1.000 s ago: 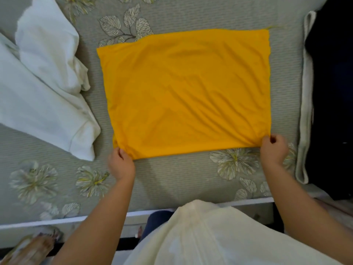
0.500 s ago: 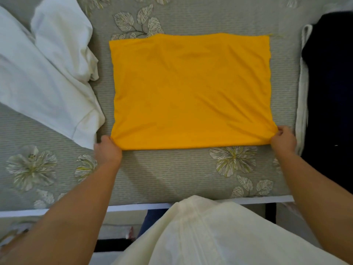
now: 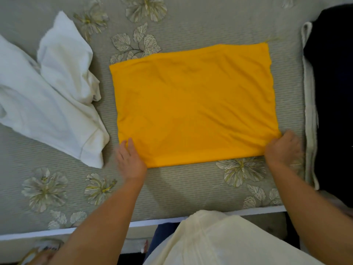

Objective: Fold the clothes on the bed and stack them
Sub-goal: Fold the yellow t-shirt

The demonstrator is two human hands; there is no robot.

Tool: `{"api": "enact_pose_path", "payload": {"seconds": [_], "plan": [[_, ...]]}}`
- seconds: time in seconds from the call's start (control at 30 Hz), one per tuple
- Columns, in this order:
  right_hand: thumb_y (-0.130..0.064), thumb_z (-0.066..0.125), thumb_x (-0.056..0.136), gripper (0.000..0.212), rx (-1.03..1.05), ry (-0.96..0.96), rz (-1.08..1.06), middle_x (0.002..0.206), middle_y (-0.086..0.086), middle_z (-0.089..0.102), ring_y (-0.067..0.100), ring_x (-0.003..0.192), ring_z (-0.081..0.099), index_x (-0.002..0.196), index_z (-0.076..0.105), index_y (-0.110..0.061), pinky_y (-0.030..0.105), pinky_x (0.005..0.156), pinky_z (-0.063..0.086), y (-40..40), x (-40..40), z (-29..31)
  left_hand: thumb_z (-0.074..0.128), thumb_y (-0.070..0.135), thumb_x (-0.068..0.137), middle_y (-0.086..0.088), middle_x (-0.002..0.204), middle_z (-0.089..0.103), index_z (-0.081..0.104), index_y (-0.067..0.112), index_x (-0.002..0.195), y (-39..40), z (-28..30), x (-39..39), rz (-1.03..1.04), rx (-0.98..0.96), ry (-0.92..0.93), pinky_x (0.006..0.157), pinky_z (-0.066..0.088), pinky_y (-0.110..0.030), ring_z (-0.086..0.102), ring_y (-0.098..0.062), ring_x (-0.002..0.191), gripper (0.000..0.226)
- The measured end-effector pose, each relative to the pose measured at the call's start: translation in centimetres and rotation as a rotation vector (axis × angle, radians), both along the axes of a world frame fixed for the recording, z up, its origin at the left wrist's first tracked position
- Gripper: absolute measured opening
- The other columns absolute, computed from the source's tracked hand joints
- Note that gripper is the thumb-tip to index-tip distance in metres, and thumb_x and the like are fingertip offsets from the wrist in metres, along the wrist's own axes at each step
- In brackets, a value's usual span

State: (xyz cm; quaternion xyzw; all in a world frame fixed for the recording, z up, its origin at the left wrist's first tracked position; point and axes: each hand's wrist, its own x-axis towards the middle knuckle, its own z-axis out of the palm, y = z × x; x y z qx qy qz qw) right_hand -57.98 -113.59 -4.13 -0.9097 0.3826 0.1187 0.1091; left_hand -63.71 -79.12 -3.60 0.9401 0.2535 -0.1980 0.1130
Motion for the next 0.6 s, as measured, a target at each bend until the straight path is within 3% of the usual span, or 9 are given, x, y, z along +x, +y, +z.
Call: {"api": "enact_pose_path", "payload": {"seconds": [0.13,0.23,0.43,0.6], "plan": [[-0.024,0.051,0.090,0.051,0.108,-0.017,0.041,0.133,0.024,0.042,0.037,0.125,0.036,0.131,0.037,0.003,0.048,0.101,0.027,0.6,0.1,-0.5,0.033,-0.003,0.090,-0.018,0.148,0.022,0.023,0.005,0.142,-4.9,-0.3,5.3,-0.387,-0.088,-0.003,0.108,0.009,-0.037,0.016,-0.030,0.137,0.054],[-0.031,0.057,0.087,0.057,0.138,0.005,-0.006,0.134,0.021,0.042,0.033,0.125,0.036,0.131,0.039,-0.001,0.049,0.102,0.025,0.8,0.0,-0.8,0.035,0.000,0.089,-0.017,0.148,0.025,0.027,0.004,0.141,-9.8,-0.6,10.9,-0.690,-0.145,-0.034,0.106,0.016,-0.037,0.022,-0.028,0.136,0.053],[-0.034,0.054,0.088,0.044,0.174,0.107,0.003,0.123,0.014,0.052,0.029,0.115,0.044,0.122,0.049,-0.006,0.039,0.092,0.019,-0.1,0.3,-1.3,0.032,0.009,0.093,-0.010,0.151,0.020,0.020,0.011,0.144,-20.4,-1.1,22.0,-1.226,-0.037,-0.040,0.095,0.032,-0.042,0.031,-0.030,0.129,0.053],[-0.035,0.051,0.090,0.027,0.257,0.158,-0.002,0.108,0.005,0.059,0.023,0.105,0.050,0.102,0.057,-0.012,0.037,0.090,0.027,-1.0,1.1,-1.7,0.032,0.007,0.093,-0.002,0.156,0.001,0.009,0.021,0.147,-26.4,-1.7,27.0,-1.428,0.062,-0.032,0.082,0.040,-0.041,0.041,-0.032,0.120,0.060]]}}
